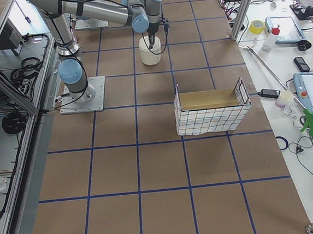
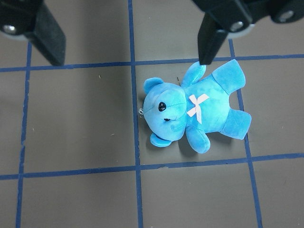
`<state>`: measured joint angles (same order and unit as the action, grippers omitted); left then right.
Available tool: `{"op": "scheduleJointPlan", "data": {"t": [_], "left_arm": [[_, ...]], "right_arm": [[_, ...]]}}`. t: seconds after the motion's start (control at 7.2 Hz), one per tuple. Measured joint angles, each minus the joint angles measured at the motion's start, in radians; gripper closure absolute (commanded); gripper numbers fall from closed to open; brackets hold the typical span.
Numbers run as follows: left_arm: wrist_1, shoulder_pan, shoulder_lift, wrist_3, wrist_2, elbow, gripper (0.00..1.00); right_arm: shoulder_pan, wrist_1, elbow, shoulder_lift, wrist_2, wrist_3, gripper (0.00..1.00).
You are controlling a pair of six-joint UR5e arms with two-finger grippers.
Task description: Open trash can with right arm
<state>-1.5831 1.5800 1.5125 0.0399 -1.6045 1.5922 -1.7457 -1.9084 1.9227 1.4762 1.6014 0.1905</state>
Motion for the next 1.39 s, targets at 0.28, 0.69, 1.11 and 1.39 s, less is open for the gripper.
{"op": "scheduleJointPlan", "data": {"t": [0.28,0.69,1.11,1.39], "left_arm": [[0.000,0.000,0.000,0.000,0.000,0.000,0.00],[0.000,0.000,0.000,0.000,0.000,0.000,0.00],[0.000,0.000,0.000,0.000,0.000,0.000,0.00],[0.000,0.000,0.000,0.000,0.000,0.000,0.00]], "right_arm": [[0.000,0.000,-0.007,0.006,0.000,0.002,0.20],[-0.002,0.014,-0.082,0.026,-0.001,0.003,0.01],[0.006,0.139,-0.223,0.057,0.001,0.002,0.00],[0.016,0.293,-0.382,0.058,0.007,-0.003,0.00]]}}
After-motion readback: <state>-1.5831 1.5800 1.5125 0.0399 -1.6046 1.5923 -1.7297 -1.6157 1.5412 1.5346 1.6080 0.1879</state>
